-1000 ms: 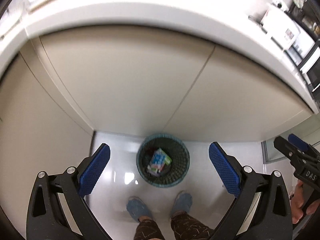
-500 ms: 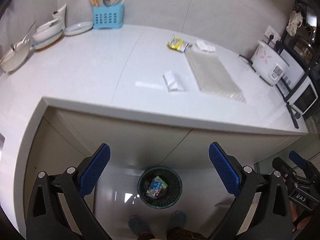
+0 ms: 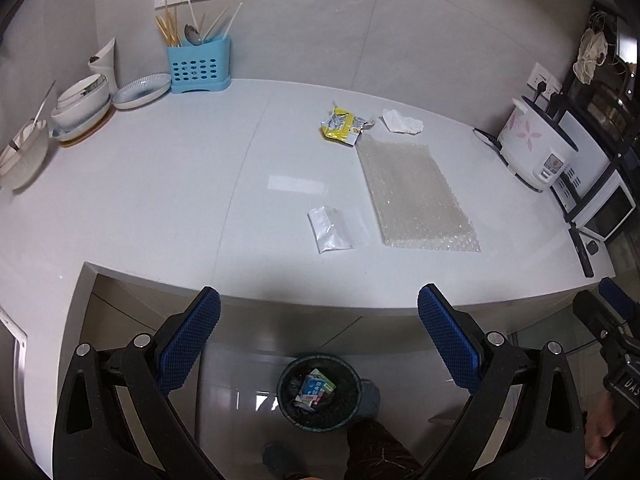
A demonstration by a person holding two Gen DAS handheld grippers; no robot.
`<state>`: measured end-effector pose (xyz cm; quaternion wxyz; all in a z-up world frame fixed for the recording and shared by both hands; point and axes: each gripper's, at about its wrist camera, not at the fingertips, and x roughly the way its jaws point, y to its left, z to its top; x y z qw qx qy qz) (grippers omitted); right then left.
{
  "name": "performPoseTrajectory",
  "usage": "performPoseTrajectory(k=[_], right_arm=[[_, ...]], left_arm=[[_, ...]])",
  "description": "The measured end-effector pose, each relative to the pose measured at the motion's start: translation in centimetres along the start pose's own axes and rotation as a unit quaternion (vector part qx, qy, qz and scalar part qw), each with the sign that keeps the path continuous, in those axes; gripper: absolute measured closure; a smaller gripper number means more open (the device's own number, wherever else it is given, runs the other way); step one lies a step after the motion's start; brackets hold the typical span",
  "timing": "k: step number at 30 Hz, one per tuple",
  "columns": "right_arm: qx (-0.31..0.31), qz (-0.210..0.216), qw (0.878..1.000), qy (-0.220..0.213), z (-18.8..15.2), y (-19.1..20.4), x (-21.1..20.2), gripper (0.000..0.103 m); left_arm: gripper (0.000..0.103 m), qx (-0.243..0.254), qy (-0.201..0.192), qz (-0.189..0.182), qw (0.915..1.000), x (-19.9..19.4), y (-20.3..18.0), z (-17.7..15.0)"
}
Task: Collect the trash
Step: 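Raise both open tools back up toward the counter, then close the left tool on the clear plastic bag while the right tool grasps the tissue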
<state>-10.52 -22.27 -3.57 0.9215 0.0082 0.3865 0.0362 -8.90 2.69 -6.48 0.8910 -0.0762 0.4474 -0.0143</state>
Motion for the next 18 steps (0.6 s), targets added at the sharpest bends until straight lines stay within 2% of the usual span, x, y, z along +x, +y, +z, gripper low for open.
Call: performPoseTrajectory(k=[6, 14, 18], right_arm=[[-0.004, 0.022, 1.0, -0.002, 5.2, -2.1, 4.6, 0.008], [-0.046, 0.049, 0.997, 0.022, 13.4, -4.7, 14.7, 0.008], [-0.065, 0.055, 0.995, 0.046, 16.8, -5.4, 19.4, 0.008]], left_arm=[[0.006, -0.008, 0.016, 0.024, 0.9996, 3.7, -1.6, 3.1], [0.006, -0.028, 0.045, 0.064, 0.9965, 11.2, -3.1, 7.4], [0.006, -0.057, 0.072, 0.079, 0.9926, 14.2, -2.9, 8.0]])
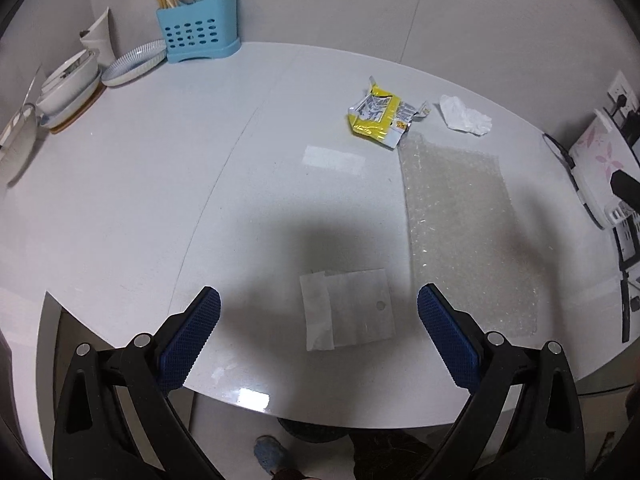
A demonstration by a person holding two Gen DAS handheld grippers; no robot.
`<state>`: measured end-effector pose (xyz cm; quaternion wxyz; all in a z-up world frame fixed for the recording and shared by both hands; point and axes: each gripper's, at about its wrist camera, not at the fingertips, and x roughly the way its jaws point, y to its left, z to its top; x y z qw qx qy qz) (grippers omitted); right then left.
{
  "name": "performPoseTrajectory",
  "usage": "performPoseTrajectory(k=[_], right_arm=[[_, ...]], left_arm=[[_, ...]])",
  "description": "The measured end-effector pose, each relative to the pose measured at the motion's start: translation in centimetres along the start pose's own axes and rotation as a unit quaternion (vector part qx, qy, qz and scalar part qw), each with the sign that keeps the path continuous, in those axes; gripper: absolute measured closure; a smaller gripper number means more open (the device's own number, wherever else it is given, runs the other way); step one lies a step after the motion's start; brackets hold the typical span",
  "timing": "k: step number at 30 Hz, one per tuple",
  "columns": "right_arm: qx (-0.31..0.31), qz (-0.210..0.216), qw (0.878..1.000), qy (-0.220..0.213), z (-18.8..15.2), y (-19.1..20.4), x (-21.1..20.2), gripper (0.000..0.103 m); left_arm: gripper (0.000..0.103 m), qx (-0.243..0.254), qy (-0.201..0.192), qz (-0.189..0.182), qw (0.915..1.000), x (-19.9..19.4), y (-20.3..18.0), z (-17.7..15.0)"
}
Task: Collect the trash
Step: 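Close the left tool on the clear plastic bag while the right tool grasps the tissue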
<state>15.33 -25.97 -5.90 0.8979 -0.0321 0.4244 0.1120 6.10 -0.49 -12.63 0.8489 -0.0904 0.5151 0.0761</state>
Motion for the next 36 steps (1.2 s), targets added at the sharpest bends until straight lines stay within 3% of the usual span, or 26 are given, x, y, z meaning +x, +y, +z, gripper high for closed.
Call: performPoseTrajectory(k=[9, 18, 24, 26, 30, 36], right_arm=[[-0.034, 0.018, 0.998, 0.046, 5.7, -2.0, 8.2, 0.008], [-0.078, 0.022, 0.992, 0.101, 10.6, -1.5, 15.1, 0.008], [-0.106, 0.036, 0.983, 0.143, 12.6, -0.4, 19.6, 0.008], [-0.111, 0.033, 0.98, 0.16, 13.0, -0.3, 21.1, 0.008], [-0.111, 0.025, 0.974, 0.194, 13.6, -0.3, 23.5, 0.013], [-0.099, 0.03, 0.964, 0.244, 13.9, -0.4, 26.4, 0.019]], left_arm=[[0.008, -0.054, 0.059, 0.03, 0.9963, 4.6, 0.3, 0.2], [0.024, -0.087, 0.11, 0.054, 0.9887, 6.8, 0.5, 0.3], [0.039, -0.095, 0.129, 0.069, 0.9847, 7.3, 0.2, 0.4], [0.054, -0.095, 0.133, 0.069, 0.984, 7.2, -0.2, 0.5], [0.075, -0.102, 0.14, 0.063, 0.9828, 7.1, -0.7, 0.8], [0.08, -0.117, 0.138, 0.069, 0.981, 7.0, -0.6, 0.8]])
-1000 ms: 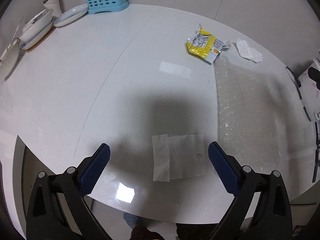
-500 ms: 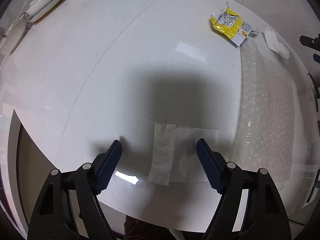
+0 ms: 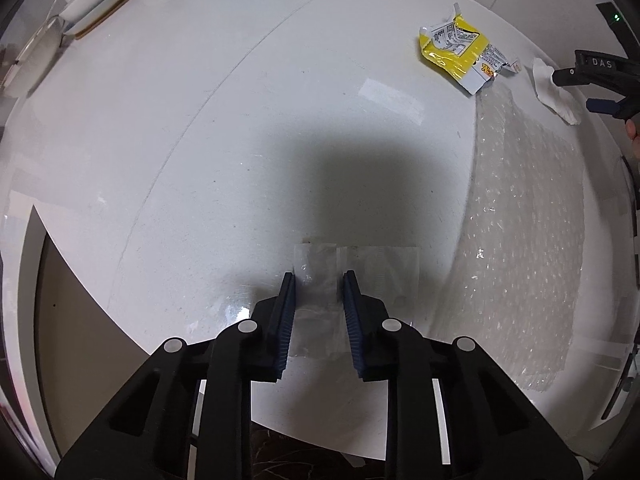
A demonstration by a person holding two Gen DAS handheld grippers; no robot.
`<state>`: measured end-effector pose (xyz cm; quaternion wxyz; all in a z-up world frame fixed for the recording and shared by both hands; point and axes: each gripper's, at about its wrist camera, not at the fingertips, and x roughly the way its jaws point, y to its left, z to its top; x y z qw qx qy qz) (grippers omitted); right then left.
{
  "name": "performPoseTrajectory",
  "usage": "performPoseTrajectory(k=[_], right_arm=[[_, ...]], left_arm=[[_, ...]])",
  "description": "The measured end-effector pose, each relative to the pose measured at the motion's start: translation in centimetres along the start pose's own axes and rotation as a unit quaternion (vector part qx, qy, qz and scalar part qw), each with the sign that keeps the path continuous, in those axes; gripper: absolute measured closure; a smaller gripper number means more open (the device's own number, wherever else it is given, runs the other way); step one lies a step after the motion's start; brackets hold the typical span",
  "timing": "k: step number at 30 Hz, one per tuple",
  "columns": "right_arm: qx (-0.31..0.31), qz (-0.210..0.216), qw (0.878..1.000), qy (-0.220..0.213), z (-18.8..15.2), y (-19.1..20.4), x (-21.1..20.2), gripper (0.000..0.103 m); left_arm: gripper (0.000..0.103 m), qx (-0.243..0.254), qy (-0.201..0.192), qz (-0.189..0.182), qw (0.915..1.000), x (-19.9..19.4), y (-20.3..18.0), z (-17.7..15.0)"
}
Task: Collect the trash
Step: 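Close the left tool on the clear plastic bag while the right tool grasps the tissue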
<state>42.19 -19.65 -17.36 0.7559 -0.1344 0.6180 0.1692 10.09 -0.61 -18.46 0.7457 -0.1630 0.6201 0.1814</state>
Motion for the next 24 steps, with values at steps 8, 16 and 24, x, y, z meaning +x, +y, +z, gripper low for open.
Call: performPoseTrajectory(k=[8, 16, 24], right_arm=[[0.002, 0.013, 1.0, 0.029, 1.3, 0.9, 2.4, 0.028], [0.01, -0.001, 1.0, 0.024, 1.6, 0.8, 2.9, 0.049], [0.041, 0.008, 0.999, 0.03, 1.6, -0.9, 2.6, 0.095]], left_arm=[[0.082, -0.016, -0.007, 0.008, 0.9998, -0.4, 0.3, 0.7], [0.083, -0.028, -0.019, 0.006, 0.9994, -1.6, 0.8, 1.2], [0.083, -0.032, -0.03, 0.002, 0.999, -2.5, 1.2, 0.9]])
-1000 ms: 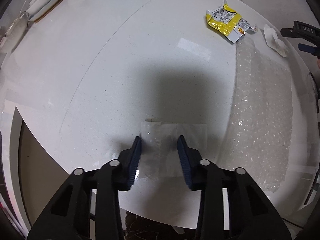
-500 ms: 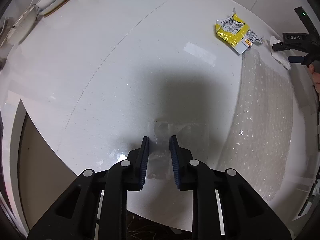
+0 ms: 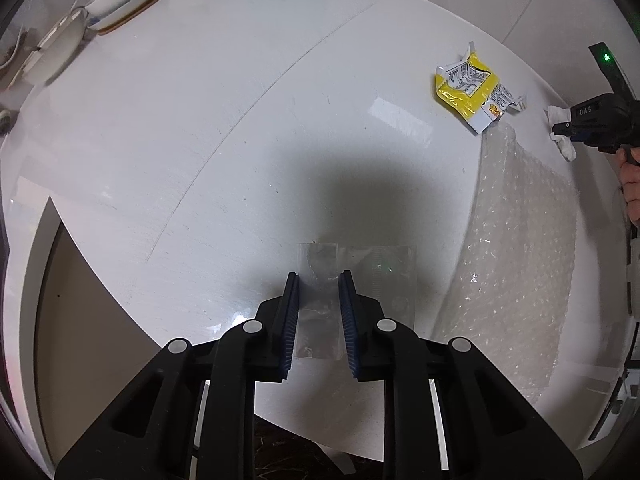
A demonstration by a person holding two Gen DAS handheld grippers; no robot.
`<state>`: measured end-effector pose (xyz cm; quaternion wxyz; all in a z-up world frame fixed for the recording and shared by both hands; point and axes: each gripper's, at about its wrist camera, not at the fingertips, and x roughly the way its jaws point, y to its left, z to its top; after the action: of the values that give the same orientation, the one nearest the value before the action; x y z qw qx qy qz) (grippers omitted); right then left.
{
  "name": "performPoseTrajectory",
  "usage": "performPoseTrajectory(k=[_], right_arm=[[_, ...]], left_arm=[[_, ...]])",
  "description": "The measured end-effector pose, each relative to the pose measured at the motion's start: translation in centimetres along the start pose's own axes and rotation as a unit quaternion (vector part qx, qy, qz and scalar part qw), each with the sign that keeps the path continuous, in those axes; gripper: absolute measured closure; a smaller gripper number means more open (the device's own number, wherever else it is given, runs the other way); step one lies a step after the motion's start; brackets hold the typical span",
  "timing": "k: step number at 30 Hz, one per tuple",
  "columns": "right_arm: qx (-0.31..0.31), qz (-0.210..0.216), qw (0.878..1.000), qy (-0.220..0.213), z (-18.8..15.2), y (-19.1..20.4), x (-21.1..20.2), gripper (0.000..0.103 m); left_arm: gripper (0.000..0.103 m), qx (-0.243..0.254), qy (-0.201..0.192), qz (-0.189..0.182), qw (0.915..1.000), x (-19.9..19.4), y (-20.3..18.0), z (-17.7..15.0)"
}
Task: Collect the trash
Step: 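Close the left tool on the clear plastic bag while the right tool grasps the tissue, then carry the plastic bag and tissue down over the wastebasket with both tools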
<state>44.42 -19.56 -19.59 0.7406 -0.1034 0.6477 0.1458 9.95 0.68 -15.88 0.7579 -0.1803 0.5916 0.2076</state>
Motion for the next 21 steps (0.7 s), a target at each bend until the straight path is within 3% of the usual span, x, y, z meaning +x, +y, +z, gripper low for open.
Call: performPoseTrajectory(k=[11, 21], right_arm=[[0.019, 0.006, 0.999, -0.031, -1.4, -1.6, -2.4, 0.095], [0.042, 0.01, 0.997, -0.066, -5.4, -1.9, -6.2, 0.095]], left_arm=[[0.084, 0.007, -0.022, -0.001, 0.9997, -2.8, 1.3, 0.0], [0.084, 0.042, -0.047, -0.015, 0.9979, -4.8, 1.2, 0.8]])
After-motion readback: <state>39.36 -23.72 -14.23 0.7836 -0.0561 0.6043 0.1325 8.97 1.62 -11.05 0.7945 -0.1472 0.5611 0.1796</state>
